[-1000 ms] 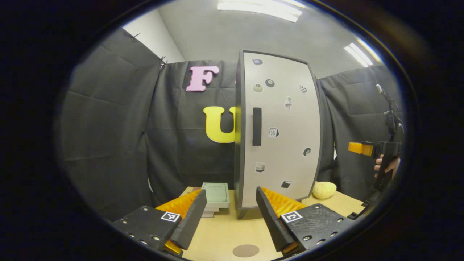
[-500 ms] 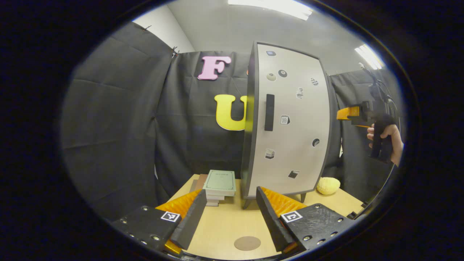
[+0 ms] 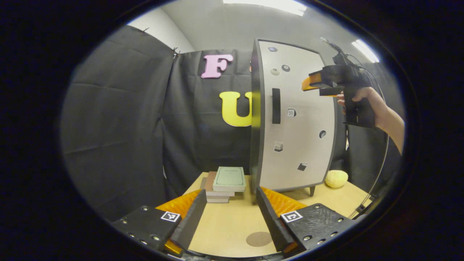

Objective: Open the cabinet door with the right hand, grasp the bottle in the cabinet with the left hand and place it on the coaster, then close the cabinet door with the right hand.

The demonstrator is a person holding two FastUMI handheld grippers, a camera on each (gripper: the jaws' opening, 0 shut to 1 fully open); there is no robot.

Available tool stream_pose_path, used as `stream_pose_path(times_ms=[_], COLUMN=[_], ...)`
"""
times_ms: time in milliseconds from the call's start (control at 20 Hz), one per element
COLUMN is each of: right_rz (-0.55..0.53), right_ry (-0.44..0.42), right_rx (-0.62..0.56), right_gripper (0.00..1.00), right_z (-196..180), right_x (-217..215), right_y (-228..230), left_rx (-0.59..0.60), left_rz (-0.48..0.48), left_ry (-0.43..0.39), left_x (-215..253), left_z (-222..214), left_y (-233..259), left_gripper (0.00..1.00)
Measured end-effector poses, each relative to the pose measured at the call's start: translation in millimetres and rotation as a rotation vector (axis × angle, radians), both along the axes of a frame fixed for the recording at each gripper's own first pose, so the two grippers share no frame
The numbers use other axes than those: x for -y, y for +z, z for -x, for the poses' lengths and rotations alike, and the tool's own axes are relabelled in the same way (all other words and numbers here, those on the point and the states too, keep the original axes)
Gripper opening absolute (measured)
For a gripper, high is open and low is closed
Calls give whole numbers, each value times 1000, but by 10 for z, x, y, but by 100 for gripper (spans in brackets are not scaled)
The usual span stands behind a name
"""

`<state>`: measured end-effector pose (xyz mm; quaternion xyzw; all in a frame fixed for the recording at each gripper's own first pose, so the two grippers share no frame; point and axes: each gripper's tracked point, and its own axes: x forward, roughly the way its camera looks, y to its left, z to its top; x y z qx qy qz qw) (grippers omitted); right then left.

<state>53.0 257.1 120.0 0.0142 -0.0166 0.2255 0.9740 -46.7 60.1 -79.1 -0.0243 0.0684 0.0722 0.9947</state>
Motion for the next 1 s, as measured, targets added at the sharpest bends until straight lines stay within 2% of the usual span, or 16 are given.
stream_pose_path(times_ms=[100, 350, 650, 700, 750, 800, 900, 1000], right_rz=[-1, 33, 78, 91, 105, 114, 118, 115], right_ry=[21, 58, 27, 21, 13, 4, -5, -13], right_rx=[-4, -24, -80, -92, -103, -112, -131, -143], right_gripper=[98, 98, 98, 92, 98, 98, 89, 72], right_z=[-35, -162, -427, -465, -500, -530, -556, -576], right_x=[-201, -662, -932, -967, -988, -1009, -1046, -1071], right_y=[-31, -156, -447, -509, -566, -607, -673, -692], left_rx=[-9, -39, -46, -44, -45, -47, -50, -53], left_rz=[23, 72, 54, 54, 54, 51, 44, 52], left_ry=[24, 98, 175, 178, 179, 183, 195, 208], left_x=[-81, -356, -581, -586, -595, -616, -681, -734], left_z=[39, 163, 242, 253, 264, 279, 321, 352], left_y=[-69, -191, -205, -187, -190, -213, -220, -243], left_gripper=[83, 83, 85, 83, 83, 86, 83, 83])
